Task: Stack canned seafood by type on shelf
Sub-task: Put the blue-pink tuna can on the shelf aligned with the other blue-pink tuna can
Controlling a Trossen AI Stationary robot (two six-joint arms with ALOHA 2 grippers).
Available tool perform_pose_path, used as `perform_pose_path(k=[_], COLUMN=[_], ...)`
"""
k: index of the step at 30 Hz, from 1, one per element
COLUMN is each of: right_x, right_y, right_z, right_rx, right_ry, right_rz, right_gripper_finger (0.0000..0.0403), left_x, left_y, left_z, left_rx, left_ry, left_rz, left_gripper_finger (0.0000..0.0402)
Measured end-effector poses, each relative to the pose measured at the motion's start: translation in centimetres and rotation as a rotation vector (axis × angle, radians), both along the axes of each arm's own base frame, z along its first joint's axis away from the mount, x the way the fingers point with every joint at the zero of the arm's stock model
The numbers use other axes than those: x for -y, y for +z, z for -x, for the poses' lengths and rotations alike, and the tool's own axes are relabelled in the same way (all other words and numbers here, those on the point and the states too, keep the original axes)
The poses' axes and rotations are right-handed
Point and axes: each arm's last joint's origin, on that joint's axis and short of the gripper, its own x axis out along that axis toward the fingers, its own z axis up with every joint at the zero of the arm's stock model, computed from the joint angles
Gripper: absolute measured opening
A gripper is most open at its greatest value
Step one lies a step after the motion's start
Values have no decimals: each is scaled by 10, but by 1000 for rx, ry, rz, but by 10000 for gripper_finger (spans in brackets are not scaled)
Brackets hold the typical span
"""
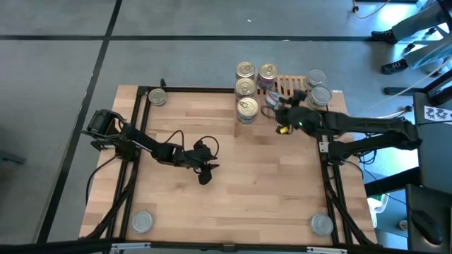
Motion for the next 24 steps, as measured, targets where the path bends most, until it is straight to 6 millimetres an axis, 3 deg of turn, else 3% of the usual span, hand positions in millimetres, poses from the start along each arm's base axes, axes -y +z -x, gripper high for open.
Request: perform_pose_path(k=[7,17,24], right_x=[30,43,43], right_y=[-13,-28,-30], right_z=[-17,-32,-34], right_rx=[-39,-86,-74], right_ry=[-22,-51,-57], right_rz=[-26,-23,-43], right_gripper_finger=[197,202,319], left_x=[0,0,0], left_y=[0,0,0], left_z=[0,0,0], left_rx=[0,0,0], left_ry=[1,1,1], left_rz=[0,0,0], left_gripper_finger=[162,162,162])
